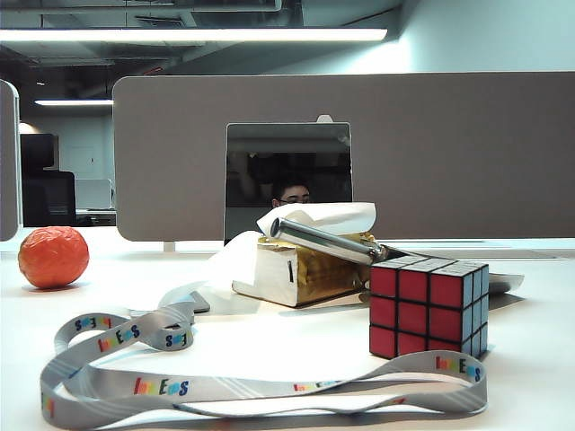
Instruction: Pull out a tissue from the tissue box and use it to cover the ID card on the tabletop.
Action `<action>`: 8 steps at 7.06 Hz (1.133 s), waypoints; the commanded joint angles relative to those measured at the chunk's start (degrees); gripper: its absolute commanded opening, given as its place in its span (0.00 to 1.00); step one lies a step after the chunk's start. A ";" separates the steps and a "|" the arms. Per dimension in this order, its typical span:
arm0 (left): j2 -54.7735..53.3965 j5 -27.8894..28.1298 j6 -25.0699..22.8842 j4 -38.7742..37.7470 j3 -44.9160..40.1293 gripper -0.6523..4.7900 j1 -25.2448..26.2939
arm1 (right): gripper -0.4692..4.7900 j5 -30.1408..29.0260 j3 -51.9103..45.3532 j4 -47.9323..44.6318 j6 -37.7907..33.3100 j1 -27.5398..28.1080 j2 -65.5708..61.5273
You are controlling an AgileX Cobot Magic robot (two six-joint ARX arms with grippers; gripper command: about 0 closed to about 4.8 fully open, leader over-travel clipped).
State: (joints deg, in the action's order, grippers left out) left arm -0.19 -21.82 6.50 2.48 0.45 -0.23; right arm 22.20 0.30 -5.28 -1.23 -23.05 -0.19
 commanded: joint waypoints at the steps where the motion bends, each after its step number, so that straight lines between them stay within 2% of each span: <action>1: -0.04 0.04 0.20 -0.39 0.17 0.11 -0.07 | 0.15 -0.33 -0.26 -4.04 1.07 6.73 0.04; 2: -0.04 0.04 0.20 -0.39 0.17 0.11 -0.07 | 0.15 -5.07 -0.26 -6.19 1.05 11.87 0.04; 7: -0.04 0.04 0.20 -0.39 0.17 0.11 -0.07 | 0.10 -13.53 -0.24 -9.60 -2.19 25.05 0.04; 8: -0.04 0.04 0.20 -0.39 0.17 0.11 -0.07 | 0.10 -14.19 -0.24 -9.57 -3.93 25.79 0.04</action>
State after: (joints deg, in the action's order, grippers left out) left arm -0.19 -21.82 6.50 1.63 0.45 -0.23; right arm 8.93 0.30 -13.72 -3.18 2.46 -0.19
